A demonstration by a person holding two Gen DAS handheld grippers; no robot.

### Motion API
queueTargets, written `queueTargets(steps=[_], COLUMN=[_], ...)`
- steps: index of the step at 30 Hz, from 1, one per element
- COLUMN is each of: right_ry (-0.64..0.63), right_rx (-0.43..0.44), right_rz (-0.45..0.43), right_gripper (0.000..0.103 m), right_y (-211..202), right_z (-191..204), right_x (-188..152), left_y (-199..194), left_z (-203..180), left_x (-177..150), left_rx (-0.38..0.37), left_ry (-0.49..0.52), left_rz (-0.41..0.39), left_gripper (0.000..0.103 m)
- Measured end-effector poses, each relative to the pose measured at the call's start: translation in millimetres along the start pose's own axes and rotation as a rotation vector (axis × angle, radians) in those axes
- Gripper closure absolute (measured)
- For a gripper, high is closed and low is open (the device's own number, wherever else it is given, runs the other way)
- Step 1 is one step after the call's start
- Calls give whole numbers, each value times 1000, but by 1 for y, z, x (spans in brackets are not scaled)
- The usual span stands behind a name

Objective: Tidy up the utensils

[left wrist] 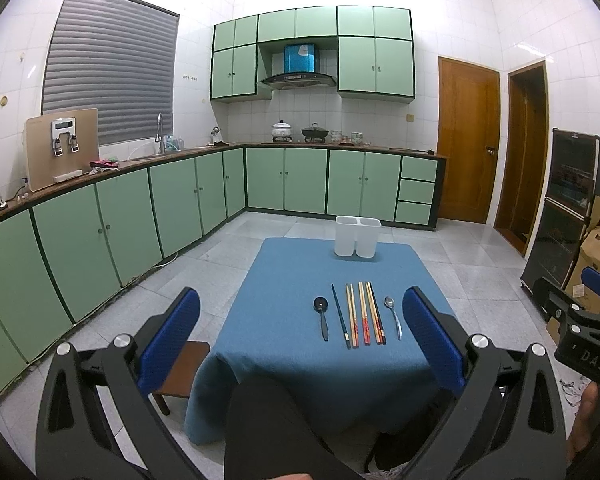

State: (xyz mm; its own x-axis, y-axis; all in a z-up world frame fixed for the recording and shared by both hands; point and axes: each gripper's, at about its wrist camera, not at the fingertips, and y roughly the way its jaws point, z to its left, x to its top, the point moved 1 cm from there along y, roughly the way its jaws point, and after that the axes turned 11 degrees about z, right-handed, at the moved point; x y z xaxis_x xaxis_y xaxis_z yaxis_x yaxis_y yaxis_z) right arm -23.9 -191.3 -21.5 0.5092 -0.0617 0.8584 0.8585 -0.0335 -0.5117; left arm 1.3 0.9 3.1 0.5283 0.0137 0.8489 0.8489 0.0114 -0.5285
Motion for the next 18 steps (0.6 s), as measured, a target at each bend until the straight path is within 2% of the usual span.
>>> queueTargets(steps=[18], right_ry=[0], right_rx=[-1], right_rz=[-1], right_gripper=[6], right_y=[0], right_z=[2], right_x=[1], left_y=[-1], left_z=[0], left_x=[1], left_rx=[0], left_ry=[-1], left_rz=[-1], left_gripper=[5])
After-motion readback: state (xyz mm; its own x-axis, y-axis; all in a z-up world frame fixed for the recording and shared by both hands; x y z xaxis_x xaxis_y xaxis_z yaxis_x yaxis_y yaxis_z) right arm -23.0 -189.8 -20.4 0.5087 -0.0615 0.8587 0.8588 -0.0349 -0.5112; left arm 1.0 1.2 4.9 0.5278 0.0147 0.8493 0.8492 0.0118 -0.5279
